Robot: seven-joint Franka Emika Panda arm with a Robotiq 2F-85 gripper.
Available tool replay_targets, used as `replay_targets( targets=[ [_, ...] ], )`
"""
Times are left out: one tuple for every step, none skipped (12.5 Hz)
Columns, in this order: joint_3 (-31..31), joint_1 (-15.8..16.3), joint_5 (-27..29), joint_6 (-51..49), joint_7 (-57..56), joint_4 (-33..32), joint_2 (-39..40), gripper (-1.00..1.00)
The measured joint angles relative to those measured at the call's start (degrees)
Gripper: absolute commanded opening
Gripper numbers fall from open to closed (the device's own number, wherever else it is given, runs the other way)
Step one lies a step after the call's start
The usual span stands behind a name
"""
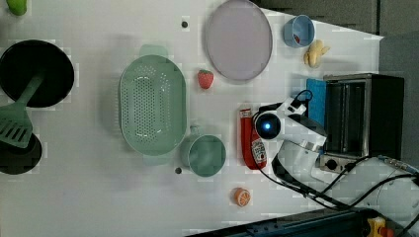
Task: Flap open oven.
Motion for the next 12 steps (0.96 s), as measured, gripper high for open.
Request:
replay_targets(
  targets=[
    [-0.4, 0.1, 0.2, 0.1, 0.6, 0.7, 0.2, -0.65],
    [-0.8, 0.2, 0.2, 0.1, 1.0, 0.9, 0.1, -0.65],
    [-1.2, 0.3, 0.4, 0.1, 1.2, 1.2, 0.2, -0.65],
    [-1.4, 0.3, 0.3, 0.2, 1.2, 1.6, 0.2, -0.65],
    [-1.4, 0.2, 0.3, 0.2, 1.2, 1.7, 0.0, -0.65],
    [-1.4, 0.2, 1.2, 0.1, 1.6, 1.7, -0.8, -0.65],
    [-1.2, 0.2, 3.1, 0.1, 2.4, 1.7, -1.9, -0.65],
    [-0.8, 0.3, 6.2, 0.0, 2.8, 1.8, -3.6, -0.65],
    [-0.7, 0.3, 9.8, -0.1, 2.8, 2.0, -5.9, -0.65],
    [-0.8, 0.4, 14.7, -0.1, 2.8, 2.4, -9.2, -0.65],
    [-0.9, 0.4, 20.8, -0.1, 2.8, 2.7, -13.6, -0.65],
    [-1.3, 0.6, 26.6, 0.1, 2.8, 3.2, -18.7, -0.65]
  ],
)
